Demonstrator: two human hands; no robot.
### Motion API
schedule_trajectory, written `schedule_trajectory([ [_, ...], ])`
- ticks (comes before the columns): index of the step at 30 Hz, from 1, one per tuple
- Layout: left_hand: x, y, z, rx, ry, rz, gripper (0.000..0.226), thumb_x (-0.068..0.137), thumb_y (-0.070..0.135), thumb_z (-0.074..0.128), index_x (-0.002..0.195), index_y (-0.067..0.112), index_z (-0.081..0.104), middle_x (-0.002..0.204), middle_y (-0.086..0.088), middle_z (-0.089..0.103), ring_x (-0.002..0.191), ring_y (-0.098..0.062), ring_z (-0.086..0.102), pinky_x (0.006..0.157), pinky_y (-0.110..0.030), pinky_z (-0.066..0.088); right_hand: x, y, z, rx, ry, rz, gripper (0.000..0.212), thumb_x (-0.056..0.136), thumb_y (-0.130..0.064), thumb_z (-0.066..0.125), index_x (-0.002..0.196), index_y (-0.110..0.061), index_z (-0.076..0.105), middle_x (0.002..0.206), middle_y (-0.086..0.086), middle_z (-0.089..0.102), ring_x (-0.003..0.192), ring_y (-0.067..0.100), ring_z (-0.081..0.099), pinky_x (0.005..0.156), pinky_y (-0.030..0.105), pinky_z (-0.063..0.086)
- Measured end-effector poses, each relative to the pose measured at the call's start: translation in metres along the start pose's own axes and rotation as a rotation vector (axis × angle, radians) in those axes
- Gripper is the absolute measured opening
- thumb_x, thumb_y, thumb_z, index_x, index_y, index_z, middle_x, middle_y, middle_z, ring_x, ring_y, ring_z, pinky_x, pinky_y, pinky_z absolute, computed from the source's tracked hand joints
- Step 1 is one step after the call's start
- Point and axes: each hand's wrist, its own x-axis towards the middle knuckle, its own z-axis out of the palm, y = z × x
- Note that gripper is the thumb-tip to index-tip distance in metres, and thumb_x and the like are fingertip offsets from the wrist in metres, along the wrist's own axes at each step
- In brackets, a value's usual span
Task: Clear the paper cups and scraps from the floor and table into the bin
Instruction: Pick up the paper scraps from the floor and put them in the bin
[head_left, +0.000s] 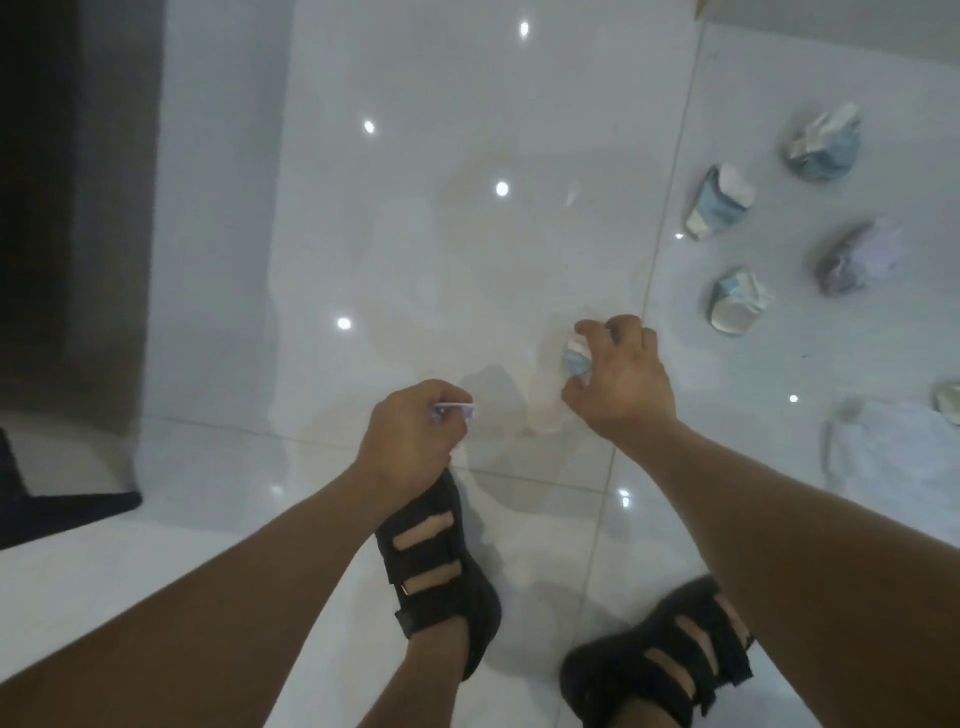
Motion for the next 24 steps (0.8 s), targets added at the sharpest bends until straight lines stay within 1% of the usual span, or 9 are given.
schedule_trajectory([
  [1,-0.003,0.005,-0.006,-0.021,0.006,0.002,0.009,0.091,0.020,0.063,0.097,0.018,0.070,0.093,-0.005,0.069,0.084,-0.023,0.067,0.072,-0.033,0.058,-0.006,-0.006,-0.007,0.010,0.001,-0.013,0.062,0.077,-0.022,0.065,0.137,-0.017,0.048,0.129,0.013,0.042,0.114,0.032,0.039,0.088,0.038,0.043],
  [3,-0.013,0.019,-0.020,-0.056,0.020,0.000,0.008,0.090,0.022,0.063,0.096,0.020,0.069,0.092,-0.003,0.068,0.081,-0.023,0.067,0.071,-0.037,0.059,-0.017,-0.025,-0.030,0.018,0.004,-0.054,0.064,0.077,-0.025,0.066,0.138,-0.018,0.047,0.132,0.012,0.042,0.116,0.030,0.040,0.091,0.038,0.044],
  [5,-0.028,0.039,-0.039,-0.081,0.035,0.013,0.009,0.090,0.023,0.064,0.097,0.020,0.069,0.094,-0.002,0.067,0.082,-0.022,0.067,0.075,-0.041,0.059,-0.029,-0.049,-0.062,0.013,0.006,-0.107,0.067,0.077,-0.028,0.067,0.139,-0.021,0.046,0.134,0.009,0.041,0.118,0.027,0.039,0.091,0.035,0.044],
  [7,-0.051,0.063,-0.064,-0.114,0.057,0.030,0.011,0.090,0.024,0.064,0.099,0.020,0.068,0.096,-0.001,0.067,0.086,-0.021,0.066,0.081,-0.040,0.058,-0.044,-0.080,-0.102,0.008,-0.005,-0.177,0.070,0.076,-0.031,0.068,0.141,-0.023,0.044,0.136,0.006,0.040,0.119,0.025,0.039,0.091,0.033,0.044],
  [10,-0.095,0.101,-0.106,-0.144,0.112,0.081,0.009,0.089,0.027,0.065,0.095,0.021,0.069,0.088,0.005,0.065,0.088,-0.020,0.064,0.085,-0.040,0.056,-0.069,-0.131,-0.169,0.004,-0.005,-0.299,0.071,0.075,-0.031,0.070,0.140,-0.021,0.045,0.136,0.008,0.042,0.119,0.027,0.042,0.090,0.035,0.046],
  [13,-0.151,0.130,-0.148,-0.149,0.172,0.089,0.009,0.089,0.027,0.065,0.092,0.020,0.068,0.086,0.003,0.065,0.084,-0.018,0.063,0.082,-0.037,0.056,-0.102,-0.182,-0.232,-0.005,0.015,-0.406,0.070,0.074,-0.031,0.071,0.139,-0.018,0.047,0.135,0.010,0.044,0.117,0.029,0.044,0.088,0.036,0.048],
  [18,-0.262,0.161,-0.203,-0.141,0.287,0.091,0.015,0.089,0.025,0.065,0.096,0.013,0.070,0.087,0.000,0.065,0.081,-0.015,0.060,0.072,-0.021,0.046,-0.172,-0.251,-0.320,-0.068,0.034,-0.535,0.068,0.075,-0.032,0.070,0.138,-0.020,0.048,0.135,0.008,0.045,0.116,0.026,0.046,0.088,0.034,0.048],
  [21,-0.334,0.169,-0.229,-0.177,0.399,0.069,0.011,0.090,0.027,0.064,0.094,0.018,0.069,0.087,0.003,0.066,0.084,-0.014,0.062,0.072,-0.021,0.045,-0.220,-0.283,-0.364,-0.117,0.045,-0.579,0.067,0.074,-0.034,0.069,0.137,-0.023,0.047,0.135,0.006,0.045,0.116,0.025,0.046,0.089,0.034,0.048],
  [24,-0.410,0.167,-0.249,-0.269,0.494,0.045,0.011,0.090,0.024,0.062,0.092,0.017,0.069,0.085,0.000,0.066,0.078,-0.018,0.062,0.070,-0.026,0.050,-0.273,-0.312,-0.403,-0.149,0.043,-0.625,0.066,0.074,-0.034,0.067,0.136,-0.025,0.047,0.134,0.005,0.044,0.117,0.025,0.045,0.087,0.034,0.047],
])
